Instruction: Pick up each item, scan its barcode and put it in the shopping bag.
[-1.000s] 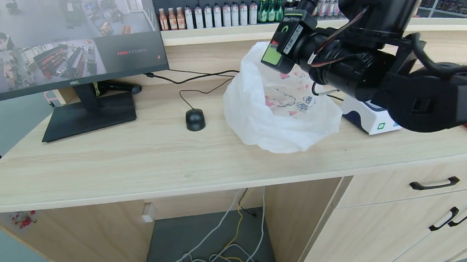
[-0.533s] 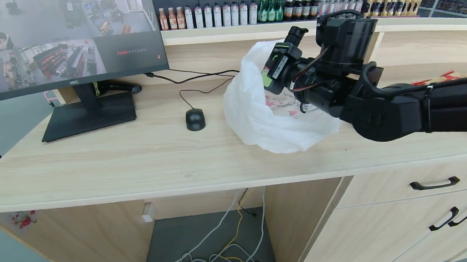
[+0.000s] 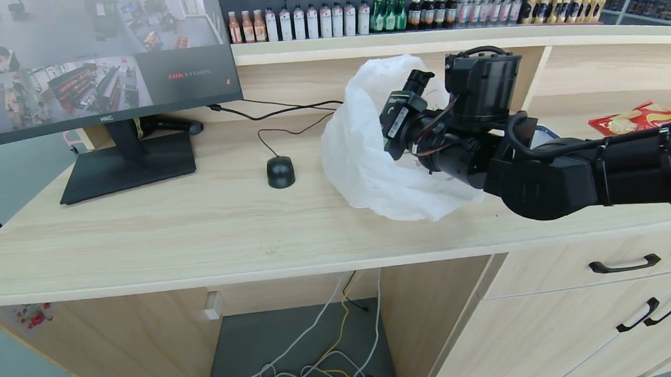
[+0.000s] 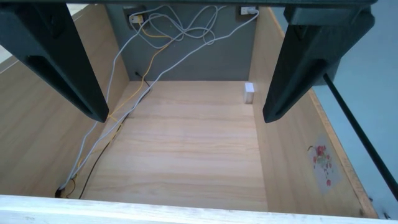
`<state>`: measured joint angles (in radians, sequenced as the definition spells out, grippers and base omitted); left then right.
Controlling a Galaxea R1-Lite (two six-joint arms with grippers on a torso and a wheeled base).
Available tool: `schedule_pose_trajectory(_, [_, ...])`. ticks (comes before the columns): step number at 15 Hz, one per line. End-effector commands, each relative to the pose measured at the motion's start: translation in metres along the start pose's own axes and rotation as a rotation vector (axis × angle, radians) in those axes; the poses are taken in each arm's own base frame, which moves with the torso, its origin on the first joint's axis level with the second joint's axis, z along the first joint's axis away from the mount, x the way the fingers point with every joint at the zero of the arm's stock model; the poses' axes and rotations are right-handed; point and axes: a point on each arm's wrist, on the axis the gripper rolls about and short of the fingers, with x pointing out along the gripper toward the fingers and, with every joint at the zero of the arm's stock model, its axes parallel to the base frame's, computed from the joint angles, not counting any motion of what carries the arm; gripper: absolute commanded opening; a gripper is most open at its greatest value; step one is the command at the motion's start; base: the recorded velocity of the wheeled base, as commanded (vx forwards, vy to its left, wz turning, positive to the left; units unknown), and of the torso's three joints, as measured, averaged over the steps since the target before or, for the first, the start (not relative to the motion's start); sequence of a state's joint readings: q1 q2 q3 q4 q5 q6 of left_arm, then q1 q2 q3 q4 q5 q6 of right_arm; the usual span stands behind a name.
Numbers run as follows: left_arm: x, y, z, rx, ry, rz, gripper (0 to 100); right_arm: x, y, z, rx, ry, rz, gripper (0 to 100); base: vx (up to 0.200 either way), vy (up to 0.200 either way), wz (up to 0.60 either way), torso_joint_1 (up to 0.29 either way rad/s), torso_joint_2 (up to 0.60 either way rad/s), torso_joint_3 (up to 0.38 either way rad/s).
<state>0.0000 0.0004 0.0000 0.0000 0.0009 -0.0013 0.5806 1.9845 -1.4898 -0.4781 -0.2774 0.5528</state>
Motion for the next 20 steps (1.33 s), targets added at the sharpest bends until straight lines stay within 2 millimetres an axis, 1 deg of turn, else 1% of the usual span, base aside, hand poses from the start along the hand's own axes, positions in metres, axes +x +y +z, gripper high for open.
schedule_pose_trajectory(1, [0.0, 0.0, 0.0, 0.0, 0.0, -0.001, 100, -0.02, 0.006, 0.006, 0.005, 0.009, 0.015, 0, 0.0, 0.0, 0.0, 0.0, 0.0, 0.0])
schedule_pose_trajectory(6, [0.0, 0.0, 0.0, 0.0, 0.0, 0.001, 100, -0.049, 0.022, 0.011, 0.016, 0.039, 0.057, 0, 0.0, 0.0, 0.0, 0.0, 0.0, 0.0])
schedule_pose_trajectory(8, [0.0, 0.0, 0.0, 0.0, 0.0, 0.001, 100, -0.06, 0.028, 0.008, 0.065, 0.096, 0.031, 0, 0.0, 0.0, 0.0, 0.0, 0.0, 0.0])
schedule_pose_trajectory(10, [0.0, 0.0, 0.0, 0.0, 0.0, -0.001, 100, -0.057, 0.027, 0.005, 0.075, 0.101, 0.011, 0, 0.0, 0.0, 0.0, 0.0, 0.0, 0.0])
schedule_pose_trajectory(15, [0.0, 0.0, 0.0, 0.0, 0.0, -0.001, 100, -0.045, 0.021, -0.012, 0.118, 0.155, 0.005, 0, 0.0, 0.0, 0.0, 0.0, 0.0, 0.0])
schedule_pose_trajectory(20, [0.0, 0.0, 0.0, 0.0, 0.0, 0.001, 100, -0.039, 0.019, -0.02, 0.195, 0.169, -0.015, 0, 0.0, 0.0, 0.0, 0.0, 0.0, 0.0])
